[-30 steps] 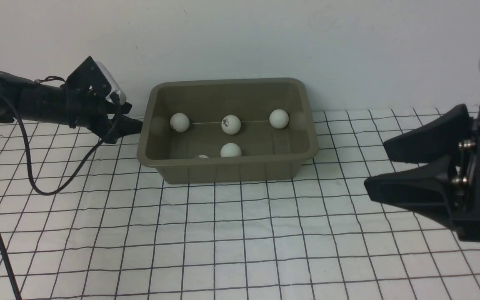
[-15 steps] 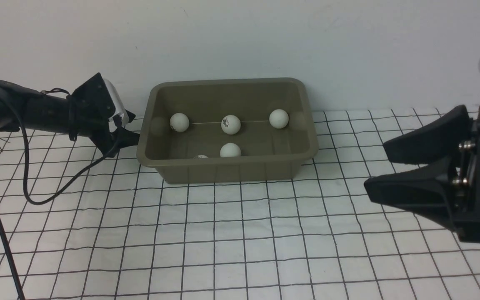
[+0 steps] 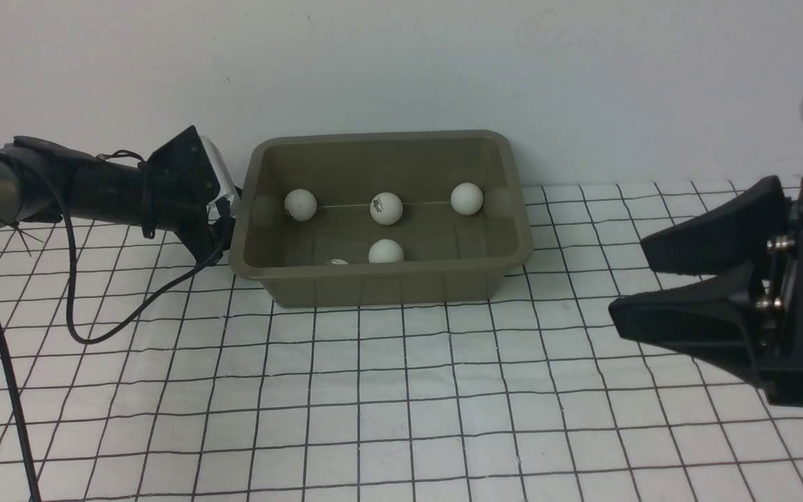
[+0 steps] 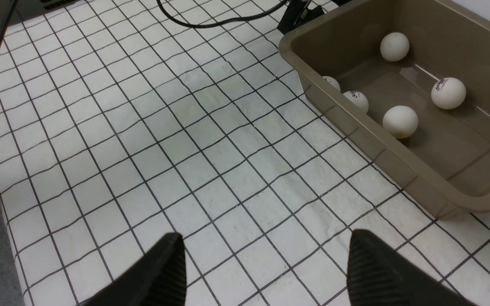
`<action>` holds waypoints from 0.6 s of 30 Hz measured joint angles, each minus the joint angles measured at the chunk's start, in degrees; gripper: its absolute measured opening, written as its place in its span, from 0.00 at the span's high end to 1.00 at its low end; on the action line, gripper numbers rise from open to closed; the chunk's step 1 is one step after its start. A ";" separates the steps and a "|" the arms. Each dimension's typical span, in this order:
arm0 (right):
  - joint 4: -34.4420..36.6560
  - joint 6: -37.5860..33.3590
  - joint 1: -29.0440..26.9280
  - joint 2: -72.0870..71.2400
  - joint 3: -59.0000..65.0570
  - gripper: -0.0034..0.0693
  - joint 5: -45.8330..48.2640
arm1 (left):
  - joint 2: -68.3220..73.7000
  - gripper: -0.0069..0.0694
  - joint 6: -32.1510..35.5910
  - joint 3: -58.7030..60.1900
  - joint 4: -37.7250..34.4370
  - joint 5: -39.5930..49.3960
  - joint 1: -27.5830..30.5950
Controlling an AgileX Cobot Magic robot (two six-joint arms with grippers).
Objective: Put the table tennis balls into the box on the white checkered tablecloth.
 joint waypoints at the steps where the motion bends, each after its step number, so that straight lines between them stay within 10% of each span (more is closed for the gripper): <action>1: 0.00 0.00 0.00 0.00 0.00 0.32 0.04 | 0.00 0.29 0.14 0.00 0.00 -0.16 -0.07; 18: 0.00 0.04 0.00 0.00 0.00 0.32 0.12 | 1.53 0.29 0.48 0.00 -0.24 -1.39 -0.43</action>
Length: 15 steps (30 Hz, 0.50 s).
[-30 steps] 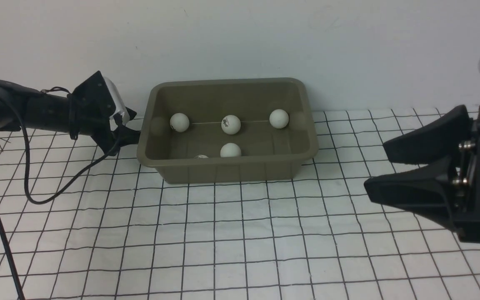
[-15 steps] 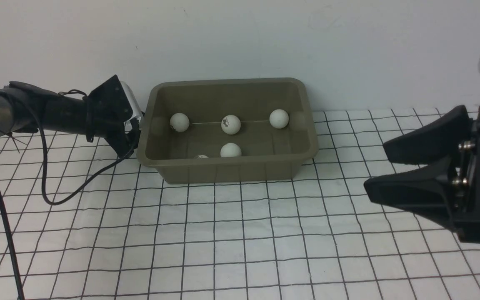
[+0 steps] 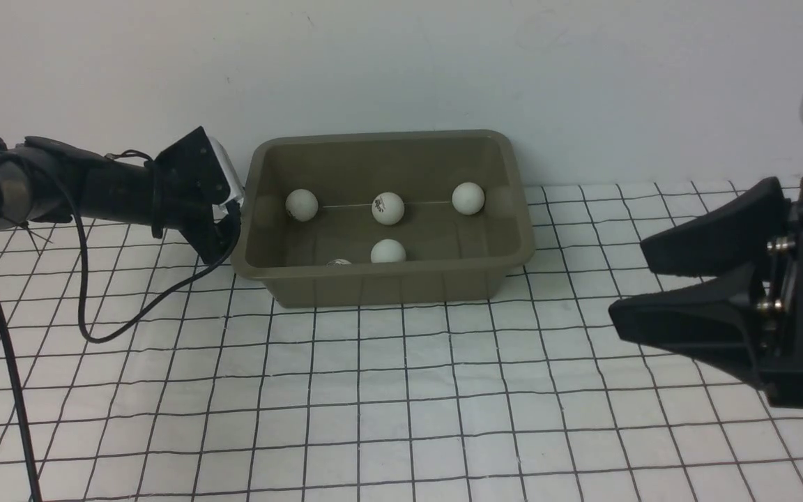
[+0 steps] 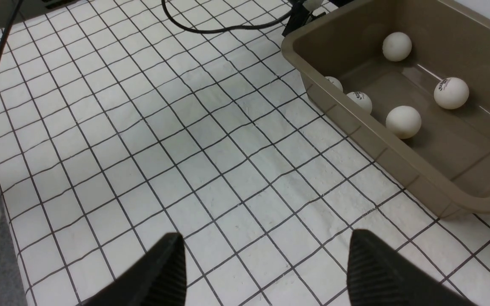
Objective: Put the table tennis balls into the box on the white checkered tablecloth.
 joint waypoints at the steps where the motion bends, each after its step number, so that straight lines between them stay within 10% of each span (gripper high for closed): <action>1: 0.00 0.00 0.00 0.00 0.00 0.32 0.00 | 0.10 0.29 0.08 0.00 -0.10 0.00 0.00; 15: 0.20 0.03 0.00 0.00 0.00 0.32 0.00 | 0.96 0.29 2.78 0.00 -2.40 -1.29 -0.78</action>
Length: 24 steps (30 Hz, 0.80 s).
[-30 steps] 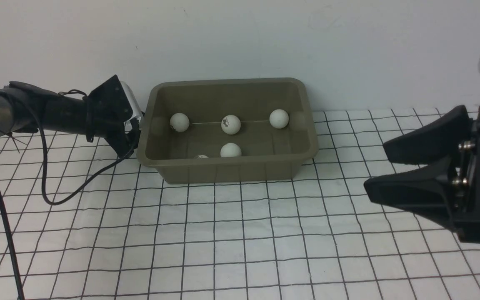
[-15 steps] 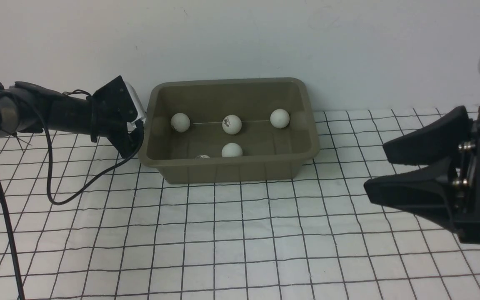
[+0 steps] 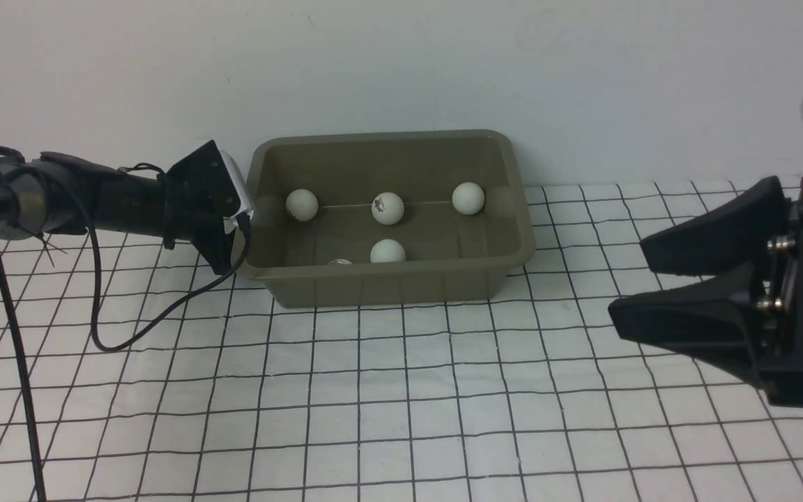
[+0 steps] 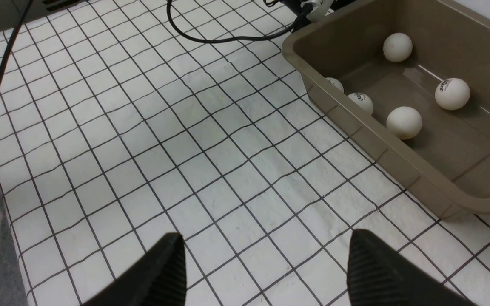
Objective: Put the table tennis balls into the box on the white checkered tablecloth.
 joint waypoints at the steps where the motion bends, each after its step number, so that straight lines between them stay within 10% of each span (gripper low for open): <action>1: 0.00 0.04 0.00 0.00 0.00 0.32 0.00 | 0.13 0.30 0.00 0.00 -0.07 -0.34 0.00; 9: 0.00 0.04 0.00 0.00 0.00 0.32 -0.05 | 0.52 0.45 0.05 0.00 -1.65 -1.75 0.00; 24: 0.06 0.04 0.00 0.00 0.00 0.32 -0.10 | -2.34 0.45 -2.57 0.00 -1.77 -1.76 2.53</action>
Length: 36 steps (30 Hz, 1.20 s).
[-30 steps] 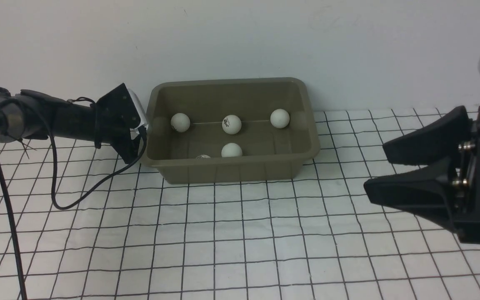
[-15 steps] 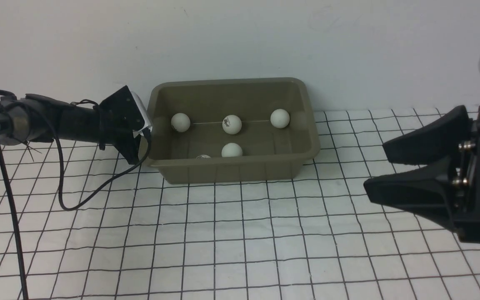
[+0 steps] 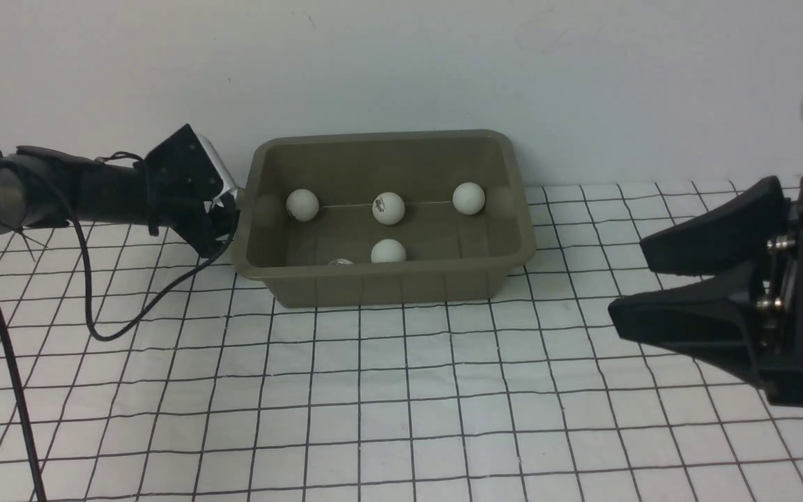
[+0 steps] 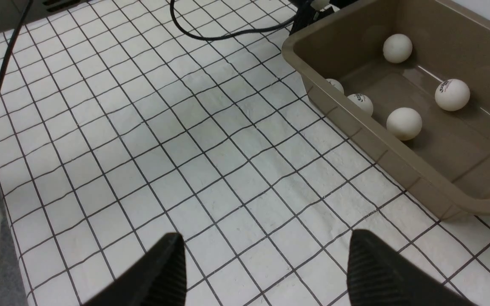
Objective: Put the table tennis balls into the box on the white checkered tablecloth.
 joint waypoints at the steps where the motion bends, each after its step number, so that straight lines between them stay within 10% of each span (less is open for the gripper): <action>1: 0.00 0.00 0.00 0.00 0.00 0.32 0.00 | -0.87 0.45 -0.78 0.00 0.18 0.10 0.57; 14: 0.18 0.02 0.00 0.00 0.00 0.32 -0.10 | -5.38 0.45 -1.77 0.00 -7.30 22.10 -0.06; 26: 0.18 -0.37 0.00 0.00 0.00 0.32 -0.49 | -5.54 0.40 -4.19 0.00 4.00 20.04 -6.32; 36: -2.93 -1.07 0.00 -3.06 0.00 0.32 -12.50 | -17.58 0.31 -21.14 0.00 10.02 6.87 -5.02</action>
